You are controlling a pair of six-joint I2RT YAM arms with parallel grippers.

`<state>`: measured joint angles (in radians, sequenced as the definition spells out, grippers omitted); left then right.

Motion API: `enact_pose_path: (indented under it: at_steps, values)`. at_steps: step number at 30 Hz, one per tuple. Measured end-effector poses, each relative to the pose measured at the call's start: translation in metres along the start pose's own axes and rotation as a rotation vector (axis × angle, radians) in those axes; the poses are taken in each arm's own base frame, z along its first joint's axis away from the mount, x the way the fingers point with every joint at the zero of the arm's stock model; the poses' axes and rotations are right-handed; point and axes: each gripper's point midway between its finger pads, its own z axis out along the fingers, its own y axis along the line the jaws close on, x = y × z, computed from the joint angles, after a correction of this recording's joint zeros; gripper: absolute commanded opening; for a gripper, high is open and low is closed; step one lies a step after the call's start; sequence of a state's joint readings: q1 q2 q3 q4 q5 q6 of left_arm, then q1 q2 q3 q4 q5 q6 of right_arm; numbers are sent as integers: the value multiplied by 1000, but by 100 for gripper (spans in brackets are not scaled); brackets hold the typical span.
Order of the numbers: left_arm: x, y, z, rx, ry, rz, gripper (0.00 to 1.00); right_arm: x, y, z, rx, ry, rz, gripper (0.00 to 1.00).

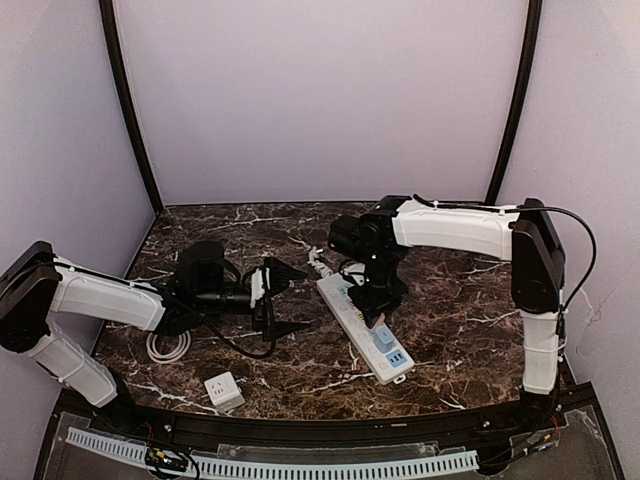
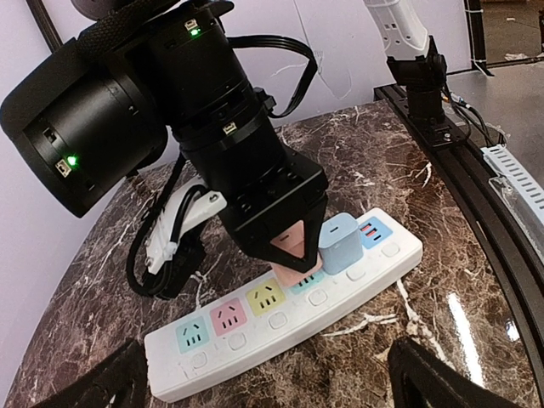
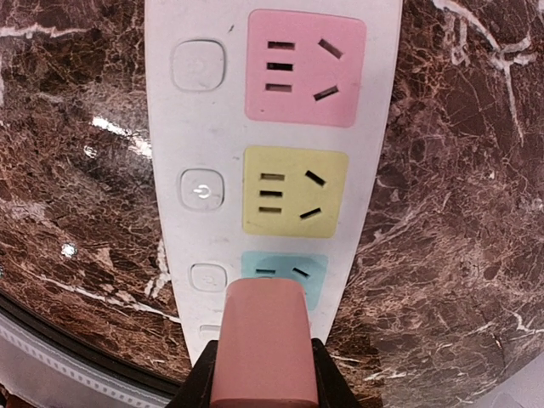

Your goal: Insert the plug

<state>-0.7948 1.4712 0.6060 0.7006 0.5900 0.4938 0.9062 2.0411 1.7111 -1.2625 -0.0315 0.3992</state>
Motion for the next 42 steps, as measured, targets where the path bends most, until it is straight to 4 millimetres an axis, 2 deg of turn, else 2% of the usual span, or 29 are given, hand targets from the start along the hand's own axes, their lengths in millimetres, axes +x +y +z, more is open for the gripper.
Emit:
enact_pose_path:
  at_steps: [32, 42]
  values:
    - [0, -1, 0, 4, 0, -1, 98, -2, -3, 9, -54, 40, 33, 0]
    - [0, -1, 0, 4, 0, -1, 98, -1, -4, 19, -54, 38, 42, 0]
